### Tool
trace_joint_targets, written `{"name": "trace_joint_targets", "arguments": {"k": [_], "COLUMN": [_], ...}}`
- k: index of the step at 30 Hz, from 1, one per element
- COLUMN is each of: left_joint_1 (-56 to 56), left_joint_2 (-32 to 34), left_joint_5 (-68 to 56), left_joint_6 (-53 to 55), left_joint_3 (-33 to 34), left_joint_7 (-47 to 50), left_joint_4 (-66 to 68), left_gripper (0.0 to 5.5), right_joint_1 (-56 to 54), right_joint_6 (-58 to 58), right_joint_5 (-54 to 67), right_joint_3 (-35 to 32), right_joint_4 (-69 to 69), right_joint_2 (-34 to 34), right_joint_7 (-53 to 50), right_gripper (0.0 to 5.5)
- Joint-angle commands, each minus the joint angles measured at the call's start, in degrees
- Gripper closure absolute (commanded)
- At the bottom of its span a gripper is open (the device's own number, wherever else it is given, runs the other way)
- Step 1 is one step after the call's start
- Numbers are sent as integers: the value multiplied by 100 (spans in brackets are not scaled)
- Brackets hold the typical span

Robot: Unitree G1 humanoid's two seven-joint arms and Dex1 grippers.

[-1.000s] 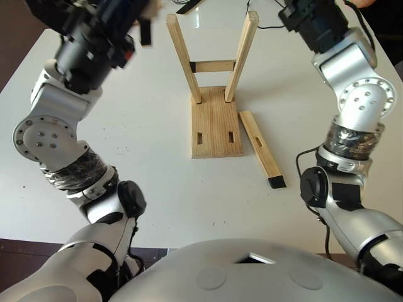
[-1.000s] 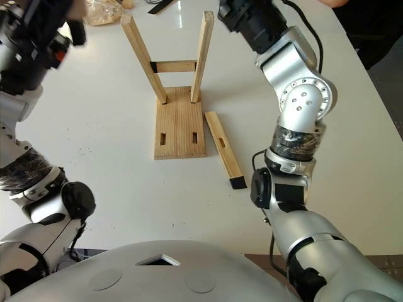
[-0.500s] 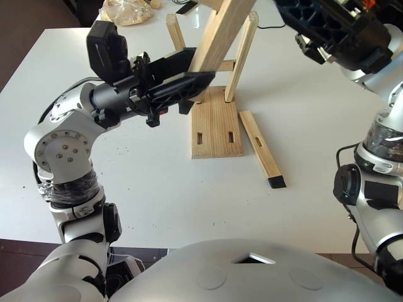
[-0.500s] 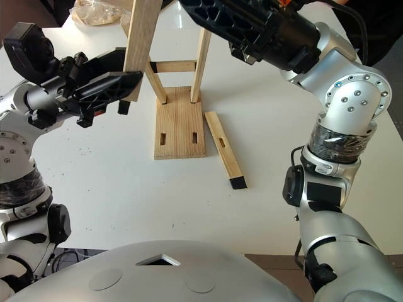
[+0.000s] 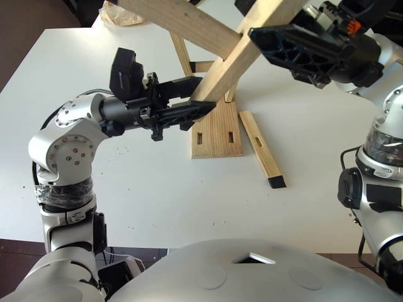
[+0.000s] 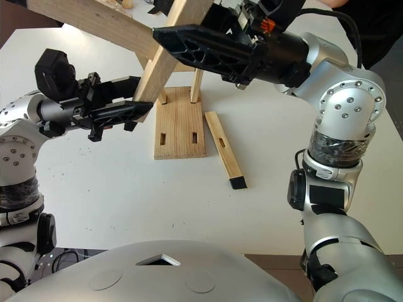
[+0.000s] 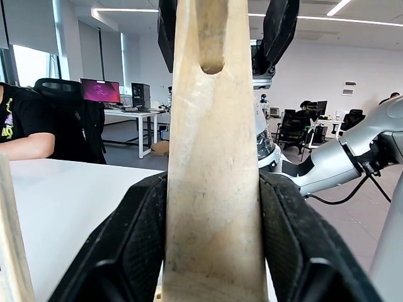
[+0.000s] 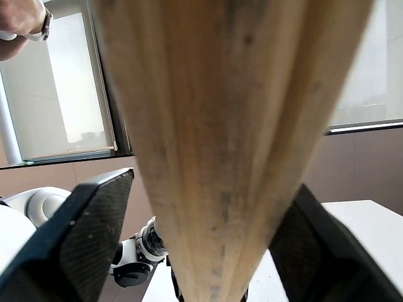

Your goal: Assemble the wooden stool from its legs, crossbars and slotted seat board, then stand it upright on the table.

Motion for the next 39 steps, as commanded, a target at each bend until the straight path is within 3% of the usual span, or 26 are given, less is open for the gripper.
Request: {"name": "trace_joint_targets", "arguments": {"k": [1,6,20,25,26,32,36,39], "left_joint_1": [34,50,71,50,68,496,967,1258], "left_joint_2": [151,205,165,5,3,46,331,187], "left_joint_5": [106,204,414,478,464,1067,1900,2375], "left_joint_6": [-130,-230,-363,-250,-202,-547,-1213,-1653], "left_joint_3": [-105,-189,-299,-309,-324,-523,-572,-356], "left_joint_7": [-67,-89,121,600,627,828,667,1092], "left_joint_4": [-68,-25,145,223,232,465,1279,1884], "left_gripper": [350,350,350,350,314,231,231,231], "right_joint_1": [5,19,225,295,298,242,130,270], "right_joint_6": [-119,-284,-449,-414,-419,-564,-1001,-1602], "right_joint_5": [-125,-399,-618,-470,-451,-568,-1330,-2285], "right_joint_3": [104,211,259,176,156,121,221,625], "right_joint_4": [-67,-28,-43,-86,-77,27,570,1001], "right_joint_2": [-24,-95,-216,-169,-153,-103,-185,-403], "right_joint_7": [40,171,268,95,47,-153,-204,112], "right_gripper": [272,350,349,349,349,349,349,349]}}
